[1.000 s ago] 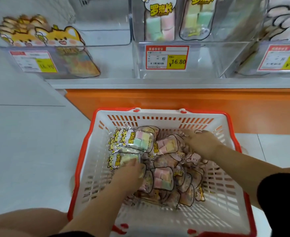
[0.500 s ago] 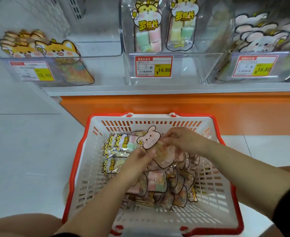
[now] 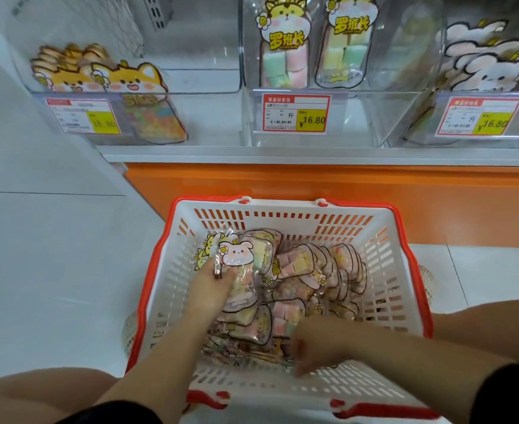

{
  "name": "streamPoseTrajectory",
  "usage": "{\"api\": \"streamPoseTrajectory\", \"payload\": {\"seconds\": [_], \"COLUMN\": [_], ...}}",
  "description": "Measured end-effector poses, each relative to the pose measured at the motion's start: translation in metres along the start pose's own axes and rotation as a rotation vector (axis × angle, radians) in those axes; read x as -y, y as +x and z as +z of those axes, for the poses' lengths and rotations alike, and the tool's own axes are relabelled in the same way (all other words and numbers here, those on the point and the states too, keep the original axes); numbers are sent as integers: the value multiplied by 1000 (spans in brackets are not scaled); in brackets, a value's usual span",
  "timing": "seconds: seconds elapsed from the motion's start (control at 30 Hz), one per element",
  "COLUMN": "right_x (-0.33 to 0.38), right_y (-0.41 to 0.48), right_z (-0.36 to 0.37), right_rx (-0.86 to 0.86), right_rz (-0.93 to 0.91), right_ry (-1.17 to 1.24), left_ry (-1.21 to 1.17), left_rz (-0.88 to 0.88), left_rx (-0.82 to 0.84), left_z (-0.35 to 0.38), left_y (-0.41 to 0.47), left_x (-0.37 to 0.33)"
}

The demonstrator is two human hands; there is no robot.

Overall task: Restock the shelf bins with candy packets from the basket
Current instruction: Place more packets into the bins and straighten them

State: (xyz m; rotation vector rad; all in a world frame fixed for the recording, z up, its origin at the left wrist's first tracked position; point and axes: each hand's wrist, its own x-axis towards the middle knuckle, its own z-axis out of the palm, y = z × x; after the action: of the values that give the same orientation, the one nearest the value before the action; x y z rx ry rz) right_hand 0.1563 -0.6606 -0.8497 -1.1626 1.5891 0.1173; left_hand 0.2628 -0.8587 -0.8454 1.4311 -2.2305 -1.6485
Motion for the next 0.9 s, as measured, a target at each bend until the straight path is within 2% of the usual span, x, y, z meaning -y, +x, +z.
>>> {"api": "streamPoseTrajectory", "payload": {"seconds": [0.07, 0.13, 0.33, 0.5, 0.67, 0.73, 0.83, 0.9], "right_x": [8, 7, -34, -67, -55, -46, -33, -23], "right_y": [16, 27, 19, -2, -22, -29, -47, -64], "right_z": [19, 25, -17, -42, -55, -63, -79, -92], "right_rx": [-23, -109, -333, -611, -724, -757, -760, -773], "right_rz": [31, 87, 168, 237, 121, 78, 81, 87], "right_ry": [-207, -264, 182, 512, 613, 592, 343, 231], "left_ry": [-11, -13, -29, -78, -292, -397, -478, -456], "left_rz": [-18, -41, -59, -105, -163, -157, -170, -143], "left_rx": [-6, -13, -44, -33, 50, 107, 206, 248], "left_z": [-3, -4, -8, -9, -11, -12, -14, -21], "left_y": [1, 2, 4, 8, 6, 14, 16, -5], "left_x": [0, 3, 10, 11, 5, 13, 13, -12]}}
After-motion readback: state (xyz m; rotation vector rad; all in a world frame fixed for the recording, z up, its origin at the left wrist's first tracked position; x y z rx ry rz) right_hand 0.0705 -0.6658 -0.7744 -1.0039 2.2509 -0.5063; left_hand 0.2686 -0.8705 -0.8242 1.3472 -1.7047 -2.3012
